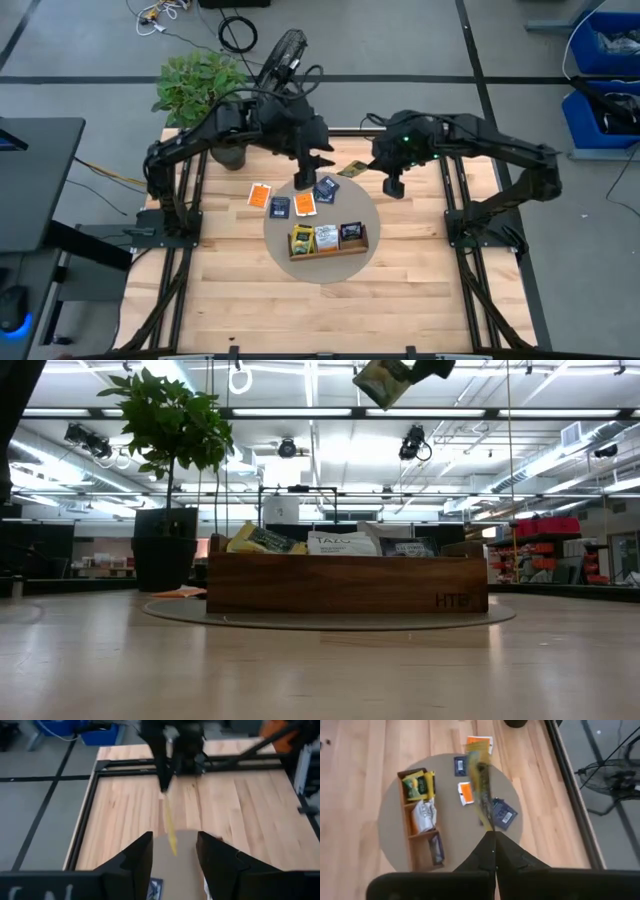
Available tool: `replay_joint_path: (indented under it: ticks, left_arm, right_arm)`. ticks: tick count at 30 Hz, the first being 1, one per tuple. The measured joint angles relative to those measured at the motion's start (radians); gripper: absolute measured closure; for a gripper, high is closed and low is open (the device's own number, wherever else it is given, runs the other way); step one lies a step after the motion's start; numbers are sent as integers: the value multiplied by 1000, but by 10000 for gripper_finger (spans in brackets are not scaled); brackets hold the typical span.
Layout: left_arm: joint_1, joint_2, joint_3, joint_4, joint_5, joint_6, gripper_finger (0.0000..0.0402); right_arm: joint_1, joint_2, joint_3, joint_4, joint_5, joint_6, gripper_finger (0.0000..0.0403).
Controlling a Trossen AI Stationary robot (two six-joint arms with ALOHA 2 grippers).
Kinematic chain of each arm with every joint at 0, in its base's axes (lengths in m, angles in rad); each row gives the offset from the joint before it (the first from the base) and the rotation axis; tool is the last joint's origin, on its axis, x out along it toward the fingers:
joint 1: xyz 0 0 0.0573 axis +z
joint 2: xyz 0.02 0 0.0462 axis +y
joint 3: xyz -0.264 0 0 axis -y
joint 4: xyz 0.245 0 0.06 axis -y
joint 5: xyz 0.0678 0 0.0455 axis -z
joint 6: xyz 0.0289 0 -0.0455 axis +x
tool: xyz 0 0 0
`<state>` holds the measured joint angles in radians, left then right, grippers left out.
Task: Pick & Place Tea
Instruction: Put the yellow tea bag into the left section of the wooden organizer
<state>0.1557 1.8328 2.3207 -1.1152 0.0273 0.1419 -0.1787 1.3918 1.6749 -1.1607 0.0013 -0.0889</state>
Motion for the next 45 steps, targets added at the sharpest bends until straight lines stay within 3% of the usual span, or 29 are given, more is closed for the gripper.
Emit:
replay_joint_path:
  ticks: [13,31,39,45]
  left_arm:
    - [-2,85,0,139,-4,-112,236]
    - [-2,107,0,121,-16,-120,241]
    - [-2,122,0,112,-16,-113,295]
    - [-2,127,0,114,-16,-95,379]
  right_arm:
    - [27,10,1,104,39,24,403]
    - [32,12,1,95,43,30,403]
    - [32,12,1,95,42,46,403]
    - [32,12,1,96,42,46,403]
